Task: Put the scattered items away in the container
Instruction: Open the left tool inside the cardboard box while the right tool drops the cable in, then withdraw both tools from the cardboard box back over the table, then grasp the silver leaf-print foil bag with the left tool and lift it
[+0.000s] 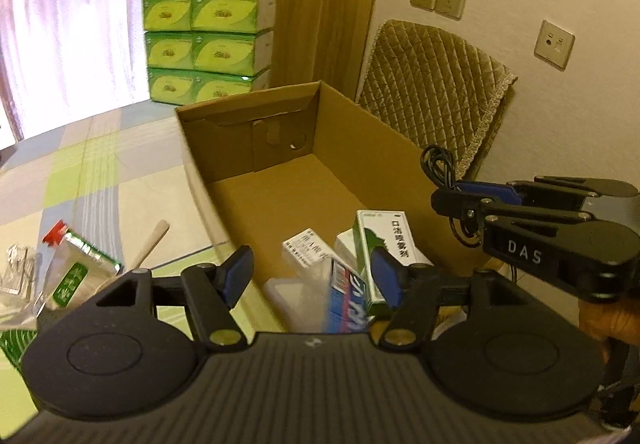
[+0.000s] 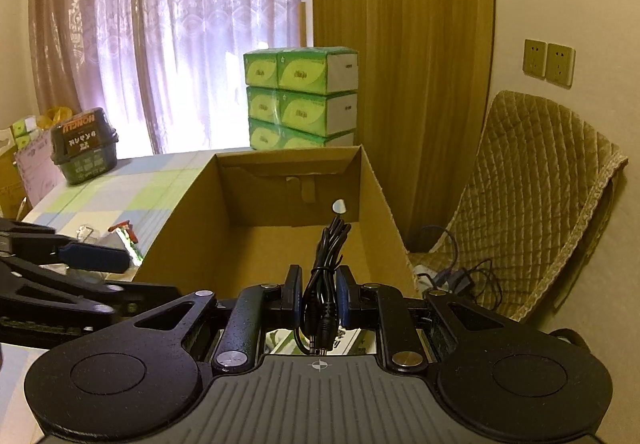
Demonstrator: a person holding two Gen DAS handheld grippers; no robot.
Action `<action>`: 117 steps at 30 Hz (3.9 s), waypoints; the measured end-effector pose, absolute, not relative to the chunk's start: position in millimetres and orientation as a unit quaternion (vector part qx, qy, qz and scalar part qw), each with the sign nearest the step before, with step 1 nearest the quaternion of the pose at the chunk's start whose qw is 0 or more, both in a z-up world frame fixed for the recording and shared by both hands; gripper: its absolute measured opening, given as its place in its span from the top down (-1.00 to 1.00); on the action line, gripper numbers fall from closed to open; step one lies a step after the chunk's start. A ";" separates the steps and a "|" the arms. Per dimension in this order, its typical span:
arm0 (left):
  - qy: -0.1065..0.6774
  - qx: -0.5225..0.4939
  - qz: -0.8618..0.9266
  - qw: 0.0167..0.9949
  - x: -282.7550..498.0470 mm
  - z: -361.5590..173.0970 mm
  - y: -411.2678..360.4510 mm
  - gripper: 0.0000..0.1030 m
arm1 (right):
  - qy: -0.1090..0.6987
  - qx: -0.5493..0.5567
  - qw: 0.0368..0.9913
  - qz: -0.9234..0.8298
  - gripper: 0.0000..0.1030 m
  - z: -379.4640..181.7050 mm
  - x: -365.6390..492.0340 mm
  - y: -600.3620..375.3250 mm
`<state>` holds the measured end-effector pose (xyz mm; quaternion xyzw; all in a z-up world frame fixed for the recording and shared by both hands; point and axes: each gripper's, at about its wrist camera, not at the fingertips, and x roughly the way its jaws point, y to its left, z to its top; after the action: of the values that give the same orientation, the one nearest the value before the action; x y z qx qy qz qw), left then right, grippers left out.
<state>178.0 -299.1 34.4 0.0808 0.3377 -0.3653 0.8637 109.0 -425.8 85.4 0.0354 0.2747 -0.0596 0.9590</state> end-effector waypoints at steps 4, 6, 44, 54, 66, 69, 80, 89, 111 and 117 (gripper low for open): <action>0.343 0.071 -0.352 0.868 173.9 32.8 -280.2 -0.20 | 0.276 0.034 0.959 -0.055 0.62 85.7 108.9 -420.8; 0.345 0.067 -0.346 0.870 171.3 32.4 -271.6 -0.21 | 0.275 0.033 0.959 -0.053 0.62 86.7 109.6 -418.1; 0.368 0.033 -0.254 0.894 128.5 28.5 -139.1 -0.45 | 0.268 0.080 0.960 0.010 -0.31 100.6 47.3 -336.9; 0.360 0.035 -0.216 0.907 107.3 34.2 -80.5 -0.51 | 0.273 0.060 0.959 0.054 -0.31 107.4 31.8 -284.4; 0.372 0.036 -0.187 0.909 104.7 24.7 -28.3 -0.55 | 0.296 0.039 0.950 0.092 -0.31 92.8 39.4 -244.6; 0.377 0.038 -0.184 0.907 108.8 20.0 -21.4 -0.55 | 0.301 0.032 0.948 0.100 -0.31 88.3 43.9 -237.6; 0.399 0.052 -0.185 0.897 140.8 2.1 -6.6 -0.55 | 0.330 0.014 0.935 0.128 -0.31 59.9 78.6 -212.9; 0.402 0.081 -0.205 0.889 190.3 -9.2 -9.8 -0.55 | 0.353 0.006 0.925 0.139 -0.31 35.0 120.6 -200.3; 0.449 0.022 -0.212 0.868 322.6 -66.3 -39.8 0.77 | 0.384 0.010 0.914 0.135 -0.31 -16.8 203.8 -208.7; 0.441 0.007 -0.200 0.875 313.9 -64.6 -37.3 0.98 | 0.387 0.014 0.913 0.125 -0.31 -23.2 212.2 -214.1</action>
<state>313.9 -37.3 -64.6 0.0073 0.4407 -0.1999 0.8751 212.2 -214.1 -23.2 0.0145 0.3873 0.1254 0.9133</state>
